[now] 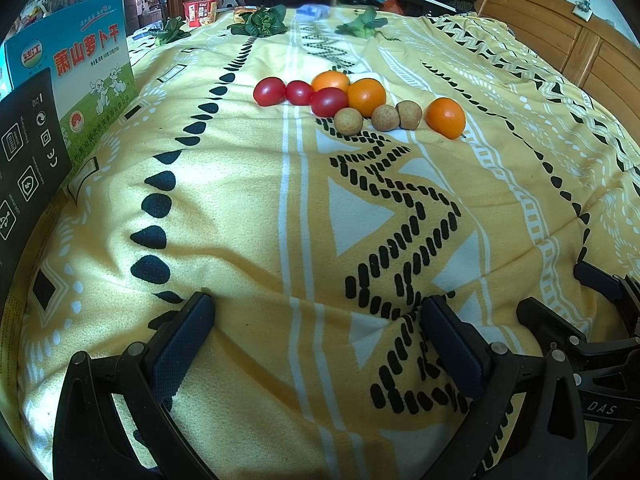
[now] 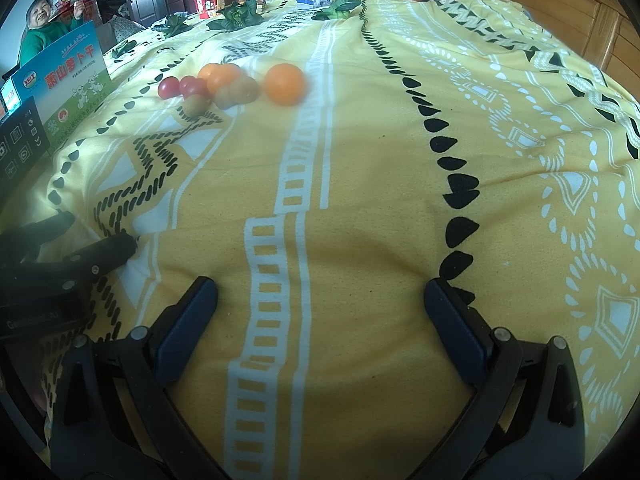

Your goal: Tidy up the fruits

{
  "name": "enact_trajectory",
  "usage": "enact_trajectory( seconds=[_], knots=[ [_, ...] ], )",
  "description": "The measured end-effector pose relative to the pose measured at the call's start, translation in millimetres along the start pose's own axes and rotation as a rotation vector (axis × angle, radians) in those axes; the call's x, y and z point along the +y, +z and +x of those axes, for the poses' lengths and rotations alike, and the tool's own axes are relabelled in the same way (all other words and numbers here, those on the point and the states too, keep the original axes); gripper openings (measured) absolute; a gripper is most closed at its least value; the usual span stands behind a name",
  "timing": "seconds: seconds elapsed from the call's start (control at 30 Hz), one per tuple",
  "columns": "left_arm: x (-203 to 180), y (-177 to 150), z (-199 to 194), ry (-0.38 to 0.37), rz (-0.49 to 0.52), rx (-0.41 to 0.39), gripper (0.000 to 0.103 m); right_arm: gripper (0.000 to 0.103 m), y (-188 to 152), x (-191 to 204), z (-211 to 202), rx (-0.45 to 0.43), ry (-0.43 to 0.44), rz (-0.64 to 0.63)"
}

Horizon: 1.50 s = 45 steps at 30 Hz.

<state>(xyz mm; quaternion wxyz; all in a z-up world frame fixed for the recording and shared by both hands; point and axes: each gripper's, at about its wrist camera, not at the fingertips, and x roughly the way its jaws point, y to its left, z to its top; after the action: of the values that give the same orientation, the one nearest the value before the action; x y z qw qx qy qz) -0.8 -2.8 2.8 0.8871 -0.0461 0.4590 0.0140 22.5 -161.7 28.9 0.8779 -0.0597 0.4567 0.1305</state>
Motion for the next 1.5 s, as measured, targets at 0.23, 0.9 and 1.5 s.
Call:
enact_trajectory(
  seconds=[0.23, 0.9, 1.5],
  knots=[
    [0.2, 0.0, -0.1, -0.001, -0.002, -0.001, 0.103, 0.103, -0.1, 0.0, 0.1, 0.000, 0.000, 0.000],
    [0.2, -0.4, -1.0, -0.005, -0.004, -0.001, 0.103, 0.103, 0.0, -0.3, 0.0, 0.000, 0.000, 0.000],
    [-0.4, -1.4, -3.8, -0.007, -0.004, -0.001, 0.103, 0.103, 0.0, -0.3, 0.1, 0.000, 0.000, 0.000]
  ],
)
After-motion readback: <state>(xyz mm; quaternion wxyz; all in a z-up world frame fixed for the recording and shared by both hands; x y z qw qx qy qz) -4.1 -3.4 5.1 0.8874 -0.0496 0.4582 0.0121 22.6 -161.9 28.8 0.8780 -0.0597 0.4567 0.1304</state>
